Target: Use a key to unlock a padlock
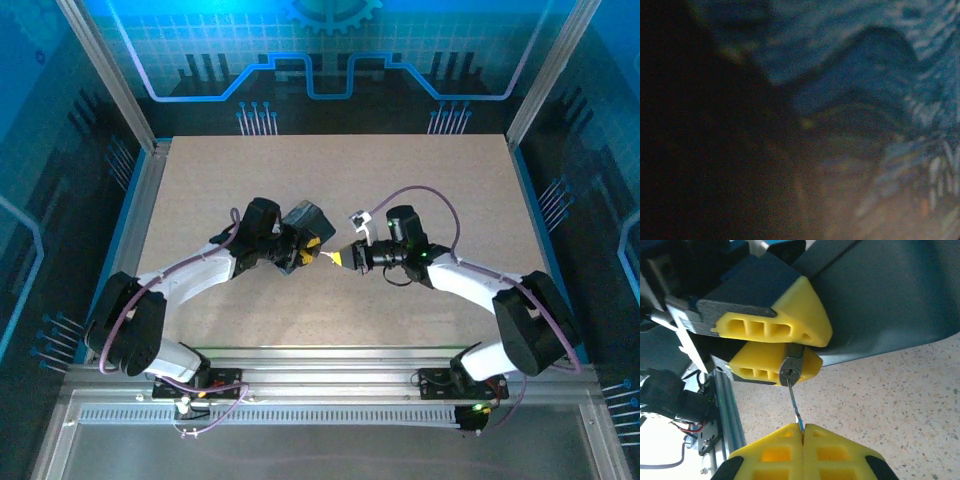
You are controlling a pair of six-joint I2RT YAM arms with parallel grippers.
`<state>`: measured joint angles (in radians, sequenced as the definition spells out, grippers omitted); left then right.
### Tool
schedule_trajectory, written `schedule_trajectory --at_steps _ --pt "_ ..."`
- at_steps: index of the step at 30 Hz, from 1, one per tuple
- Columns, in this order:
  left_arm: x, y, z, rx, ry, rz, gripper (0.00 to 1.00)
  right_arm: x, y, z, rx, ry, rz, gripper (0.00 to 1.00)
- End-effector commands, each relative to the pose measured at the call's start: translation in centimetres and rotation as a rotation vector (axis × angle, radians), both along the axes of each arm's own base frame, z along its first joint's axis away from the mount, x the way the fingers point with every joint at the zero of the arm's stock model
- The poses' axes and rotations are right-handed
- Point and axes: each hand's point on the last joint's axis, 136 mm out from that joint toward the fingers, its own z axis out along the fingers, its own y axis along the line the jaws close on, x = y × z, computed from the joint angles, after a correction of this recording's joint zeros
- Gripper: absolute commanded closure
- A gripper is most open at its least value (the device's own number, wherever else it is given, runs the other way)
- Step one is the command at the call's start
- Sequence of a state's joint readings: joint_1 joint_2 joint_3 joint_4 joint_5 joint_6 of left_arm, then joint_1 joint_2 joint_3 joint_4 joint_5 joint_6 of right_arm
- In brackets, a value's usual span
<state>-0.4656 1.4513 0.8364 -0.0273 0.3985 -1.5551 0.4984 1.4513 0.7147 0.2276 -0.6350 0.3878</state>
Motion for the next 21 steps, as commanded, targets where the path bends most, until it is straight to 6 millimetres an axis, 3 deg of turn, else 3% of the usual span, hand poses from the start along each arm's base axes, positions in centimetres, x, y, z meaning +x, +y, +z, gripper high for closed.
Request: schedule_trajectory --at_steps 1,14,21 --pt "-0.2 -0.2 1.2 -0.042 -0.024 -0.003 0.92 1.2 0.8 1.2 0.031 -0.051 -0.012 1.00" --pt "-0.3 0.3 0.6 -0.025 -0.016 0.018 0.93 1.0 1.3 1.4 0.048 -0.053 0.001 1.00" --pt "-0.3 1.7 0.7 0.005 -0.023 0.066 0.93 1.0 0.9 0.9 0.015 -0.033 -0.020 1.00"
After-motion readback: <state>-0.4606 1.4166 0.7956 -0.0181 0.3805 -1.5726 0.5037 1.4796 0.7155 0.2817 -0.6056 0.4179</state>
